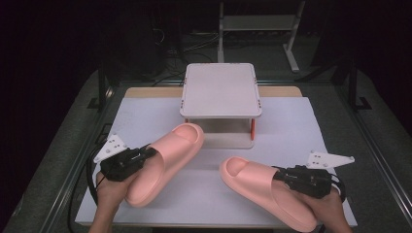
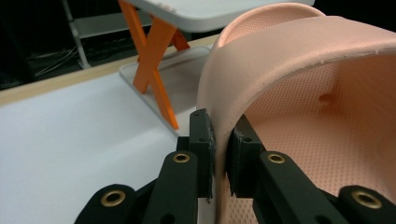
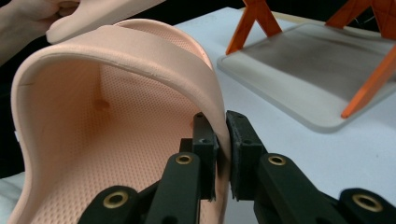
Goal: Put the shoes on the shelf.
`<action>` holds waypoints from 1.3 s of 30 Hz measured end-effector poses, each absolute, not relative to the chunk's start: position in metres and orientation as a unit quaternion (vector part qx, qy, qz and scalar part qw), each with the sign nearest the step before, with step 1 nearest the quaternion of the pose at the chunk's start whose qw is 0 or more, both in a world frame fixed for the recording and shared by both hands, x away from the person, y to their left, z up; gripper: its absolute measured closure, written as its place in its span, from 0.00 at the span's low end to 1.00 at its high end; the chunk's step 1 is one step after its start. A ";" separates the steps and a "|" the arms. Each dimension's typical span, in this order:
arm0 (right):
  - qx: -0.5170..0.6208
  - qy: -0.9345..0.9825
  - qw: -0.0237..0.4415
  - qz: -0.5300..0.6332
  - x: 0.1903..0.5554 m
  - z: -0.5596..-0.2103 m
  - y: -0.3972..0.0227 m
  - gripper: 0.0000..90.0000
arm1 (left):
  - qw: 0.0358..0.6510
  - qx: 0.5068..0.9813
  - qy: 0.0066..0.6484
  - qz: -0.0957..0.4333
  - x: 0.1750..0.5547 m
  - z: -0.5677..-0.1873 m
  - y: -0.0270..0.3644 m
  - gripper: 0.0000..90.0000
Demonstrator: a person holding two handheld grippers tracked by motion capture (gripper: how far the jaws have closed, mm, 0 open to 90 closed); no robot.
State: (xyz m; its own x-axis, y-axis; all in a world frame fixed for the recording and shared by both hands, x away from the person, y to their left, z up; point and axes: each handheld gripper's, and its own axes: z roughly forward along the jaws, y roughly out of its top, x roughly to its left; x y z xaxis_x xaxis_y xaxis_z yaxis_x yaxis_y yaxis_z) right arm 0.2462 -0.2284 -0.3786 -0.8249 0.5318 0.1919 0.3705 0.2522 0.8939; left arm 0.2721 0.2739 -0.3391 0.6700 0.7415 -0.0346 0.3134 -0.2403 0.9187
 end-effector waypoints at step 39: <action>0.225 0.807 0.062 0.543 0.307 -0.290 -0.204 0.91 | 0.520 0.746 0.359 0.212 0.351 -0.282 0.257 0.91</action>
